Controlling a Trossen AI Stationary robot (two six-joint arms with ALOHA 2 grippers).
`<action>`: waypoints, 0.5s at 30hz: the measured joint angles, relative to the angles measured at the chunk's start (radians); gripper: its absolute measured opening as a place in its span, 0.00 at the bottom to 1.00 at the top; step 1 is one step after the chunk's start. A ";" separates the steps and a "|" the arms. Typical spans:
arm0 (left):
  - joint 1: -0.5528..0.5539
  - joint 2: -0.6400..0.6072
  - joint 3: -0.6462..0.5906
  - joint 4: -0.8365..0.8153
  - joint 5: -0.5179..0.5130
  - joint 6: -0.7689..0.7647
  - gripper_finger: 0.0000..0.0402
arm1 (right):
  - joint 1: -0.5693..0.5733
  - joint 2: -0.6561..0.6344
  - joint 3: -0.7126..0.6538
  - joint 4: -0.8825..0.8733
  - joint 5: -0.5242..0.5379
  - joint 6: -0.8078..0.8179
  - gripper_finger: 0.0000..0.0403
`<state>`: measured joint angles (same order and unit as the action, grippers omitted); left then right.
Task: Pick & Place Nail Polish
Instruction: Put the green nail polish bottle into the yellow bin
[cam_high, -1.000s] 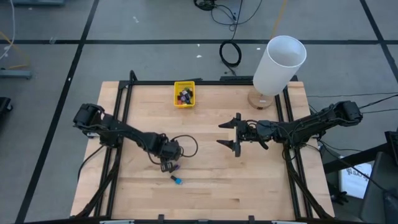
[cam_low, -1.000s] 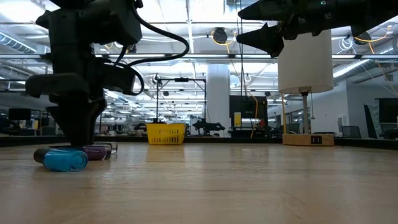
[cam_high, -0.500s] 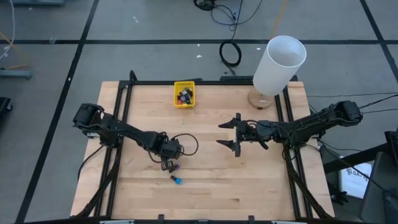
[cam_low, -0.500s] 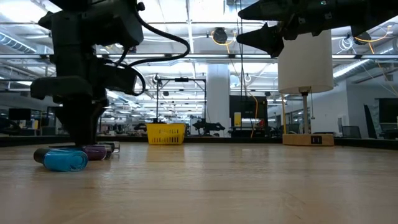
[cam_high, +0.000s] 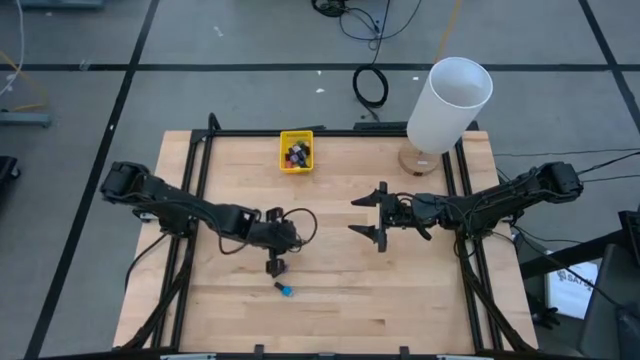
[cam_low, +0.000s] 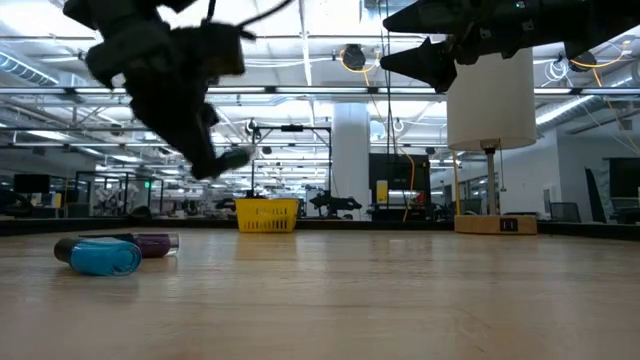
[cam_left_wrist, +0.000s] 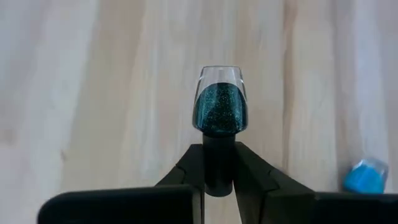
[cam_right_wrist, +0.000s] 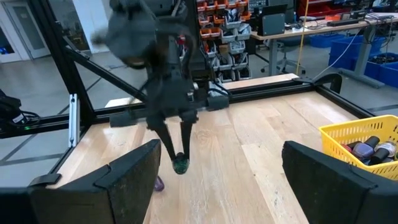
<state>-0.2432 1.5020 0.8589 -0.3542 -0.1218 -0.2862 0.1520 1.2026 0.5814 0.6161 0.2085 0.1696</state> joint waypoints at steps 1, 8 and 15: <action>0.000 -0.008 0.000 0.023 -0.009 0.018 0.09 | 0.000 0.000 0.000 0.000 0.000 0.000 0.79; 0.005 -0.032 0.002 0.251 -0.015 0.175 0.09 | 0.000 0.000 0.000 -0.004 0.000 0.001 0.79; 0.036 -0.032 0.002 0.452 -0.019 0.263 0.09 | 0.000 0.000 0.000 -0.002 0.000 0.001 0.79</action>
<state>-0.2071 1.4703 0.8608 0.0982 -0.1404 -0.0237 0.1521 1.2022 0.5816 0.6137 0.2085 0.1707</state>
